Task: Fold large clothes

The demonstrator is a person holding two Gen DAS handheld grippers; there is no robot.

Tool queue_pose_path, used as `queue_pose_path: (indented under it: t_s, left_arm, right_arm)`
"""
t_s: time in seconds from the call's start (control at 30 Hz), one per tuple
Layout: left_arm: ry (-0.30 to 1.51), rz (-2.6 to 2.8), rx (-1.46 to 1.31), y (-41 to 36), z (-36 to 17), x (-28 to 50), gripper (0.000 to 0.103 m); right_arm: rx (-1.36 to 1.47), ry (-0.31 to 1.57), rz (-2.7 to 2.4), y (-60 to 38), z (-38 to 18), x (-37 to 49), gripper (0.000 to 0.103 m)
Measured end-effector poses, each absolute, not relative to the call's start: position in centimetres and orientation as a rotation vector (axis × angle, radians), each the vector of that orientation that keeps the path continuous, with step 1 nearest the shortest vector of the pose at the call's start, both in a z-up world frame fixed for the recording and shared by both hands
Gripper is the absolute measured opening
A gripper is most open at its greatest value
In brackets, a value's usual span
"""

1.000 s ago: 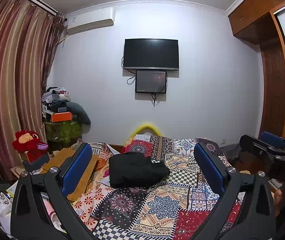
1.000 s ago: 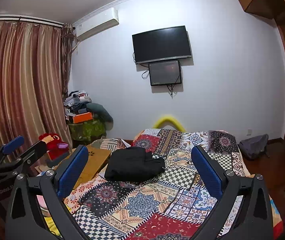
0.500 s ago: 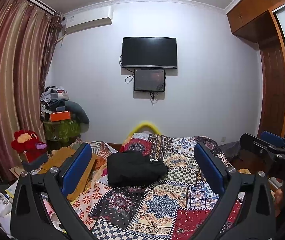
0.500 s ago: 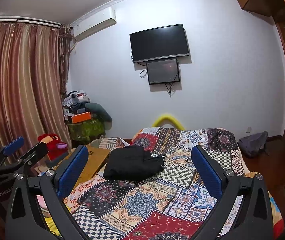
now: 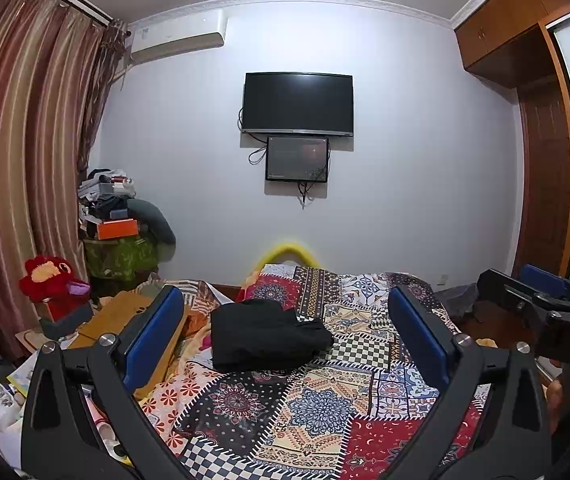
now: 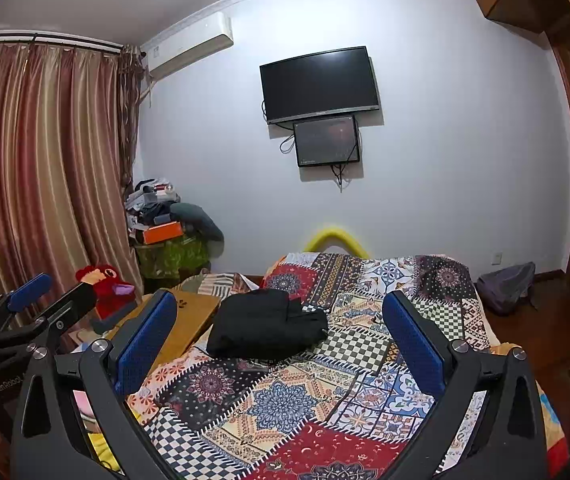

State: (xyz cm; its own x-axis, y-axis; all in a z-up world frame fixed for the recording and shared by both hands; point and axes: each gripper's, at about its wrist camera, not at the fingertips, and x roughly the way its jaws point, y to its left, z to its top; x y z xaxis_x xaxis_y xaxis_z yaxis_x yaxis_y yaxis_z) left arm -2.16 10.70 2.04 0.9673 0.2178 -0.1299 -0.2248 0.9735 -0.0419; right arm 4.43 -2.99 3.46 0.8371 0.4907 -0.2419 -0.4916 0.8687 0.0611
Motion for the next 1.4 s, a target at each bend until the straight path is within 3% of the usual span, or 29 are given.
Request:
queue_pose_path:
  t_s: [1.4]
  left_arm:
    - [0.180,0.181,-0.109,11.3,1.1,-0.9,0.103]
  right_arm:
    - [-0.019,0.291,0.525,-2.9,3.0,5.2,0.102]
